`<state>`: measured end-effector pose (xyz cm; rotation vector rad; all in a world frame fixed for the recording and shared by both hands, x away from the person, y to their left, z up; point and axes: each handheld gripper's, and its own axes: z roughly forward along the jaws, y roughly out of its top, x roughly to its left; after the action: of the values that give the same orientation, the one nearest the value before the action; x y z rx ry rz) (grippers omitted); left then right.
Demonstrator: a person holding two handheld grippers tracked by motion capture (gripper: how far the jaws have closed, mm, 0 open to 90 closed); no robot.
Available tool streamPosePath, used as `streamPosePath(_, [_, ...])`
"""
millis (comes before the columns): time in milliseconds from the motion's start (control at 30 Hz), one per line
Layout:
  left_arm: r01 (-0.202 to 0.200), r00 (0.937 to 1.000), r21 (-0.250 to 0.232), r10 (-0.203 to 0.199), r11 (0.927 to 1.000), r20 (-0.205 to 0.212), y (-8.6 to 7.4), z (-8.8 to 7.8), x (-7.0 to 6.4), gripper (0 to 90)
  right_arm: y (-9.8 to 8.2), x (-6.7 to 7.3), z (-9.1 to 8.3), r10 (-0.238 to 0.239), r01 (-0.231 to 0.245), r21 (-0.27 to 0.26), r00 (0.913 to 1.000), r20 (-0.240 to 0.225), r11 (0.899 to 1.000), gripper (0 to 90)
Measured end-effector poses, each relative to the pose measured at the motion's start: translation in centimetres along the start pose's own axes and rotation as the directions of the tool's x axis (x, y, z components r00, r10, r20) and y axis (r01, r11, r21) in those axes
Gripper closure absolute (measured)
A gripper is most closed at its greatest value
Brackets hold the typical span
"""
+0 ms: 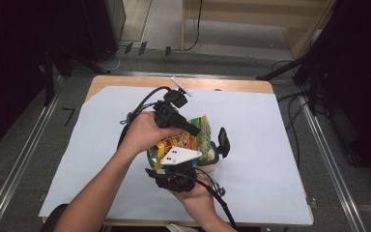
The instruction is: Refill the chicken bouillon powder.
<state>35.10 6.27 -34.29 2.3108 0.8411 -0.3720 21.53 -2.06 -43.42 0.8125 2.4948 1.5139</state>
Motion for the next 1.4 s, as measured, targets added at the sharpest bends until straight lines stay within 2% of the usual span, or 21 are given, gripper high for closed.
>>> streamPosePath(300, [-0.01, 0.9999, -0.014, 0.009, 0.9999, -0.012, 0.0, -0.1, -0.3, 78.7, 0.1, 0.0, 0.0, 0.002, -0.002, -0.006, 1.0, 0.003, 1.0, 67.8])
streamPosePath(333, [-0.015, 0.9997, -0.028, 0.015, 0.9995, -0.02, 0.0, -0.3, -0.5, 78.5, 0.0, 0.1, 0.0, 0.004, -0.004, -0.012, 1.0, 0.005, 1.0, 67.8])
streamPosePath(533, [-0.049, 0.9974, -0.041, 0.046, 0.998, -0.056, 0.0, -0.8, -1.5, 77.8, 0.0, 0.2, 0.0, 0.016, -0.016, -0.041, 0.9999, -0.006, 0.999, 67.4])
streamPosePath(633, [-0.048, 0.9973, -0.05, 0.045, 0.9976, -0.058, 0.0, -0.9, -1.7, 77.6, 0.1, 0.3, -0.1, 0.01, -0.01, -0.049, 1.0, -0.001, 0.999, 67.2])
streamPosePath(700, [-0.041, 0.9972, -0.04, 0.039, 0.9983, -0.064, -0.1, -0.9, -1.4, 77.6, 0.1, 0.2, -0.1, 0.013, -0.013, -0.044, 0.9998, -0.017, 0.999, 67.9])
streamPosePath(933, [-0.016, 0.9993, -0.026, 0.016, 0.9995, -0.035, -0.1, -0.5, -0.8, 77.9, 0.0, 0.0, 0.1, 0.011, -0.012, -0.022, 0.9998, -0.016, 1.0, 68.6])
streamPosePath(1267, [-0.01, 0.9998, -0.006, 0.01, 0.9999, -0.019, -0.2, -0.1, -0.6, 79.2, -0.2, 0.2, 0.2, 0.019, -0.019, -0.026, 0.9998, -0.004, 0.999, 68.7])
streamPosePath(1400, [0.0, 0.9998, -0.018, 0.0, 0.9998, -0.021, -0.1, -0.3, -0.5, 79.5, -0.1, 0.0, 0.1, 0.009, -0.009, -0.02, 0.9999, -0.006, 1.0, 68.7])
